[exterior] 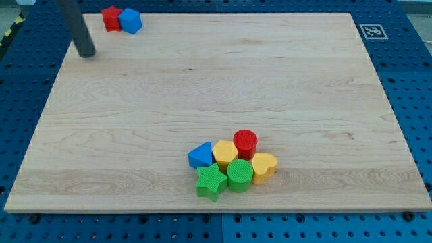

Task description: Move the red star to the bottom left of the blue cube

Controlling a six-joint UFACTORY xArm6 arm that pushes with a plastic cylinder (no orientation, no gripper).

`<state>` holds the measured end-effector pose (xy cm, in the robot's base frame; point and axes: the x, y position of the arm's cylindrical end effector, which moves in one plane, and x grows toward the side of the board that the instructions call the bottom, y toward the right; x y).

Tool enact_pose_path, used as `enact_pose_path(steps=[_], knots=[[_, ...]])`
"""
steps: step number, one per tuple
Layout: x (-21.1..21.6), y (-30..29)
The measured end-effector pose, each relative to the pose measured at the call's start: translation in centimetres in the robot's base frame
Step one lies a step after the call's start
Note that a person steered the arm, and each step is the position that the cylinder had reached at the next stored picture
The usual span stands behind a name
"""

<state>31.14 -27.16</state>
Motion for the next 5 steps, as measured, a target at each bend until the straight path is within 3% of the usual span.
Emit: enact_pose_path(steps=[3,5], knots=[[-2.0,-3.3],[-9.6,-2.7]])
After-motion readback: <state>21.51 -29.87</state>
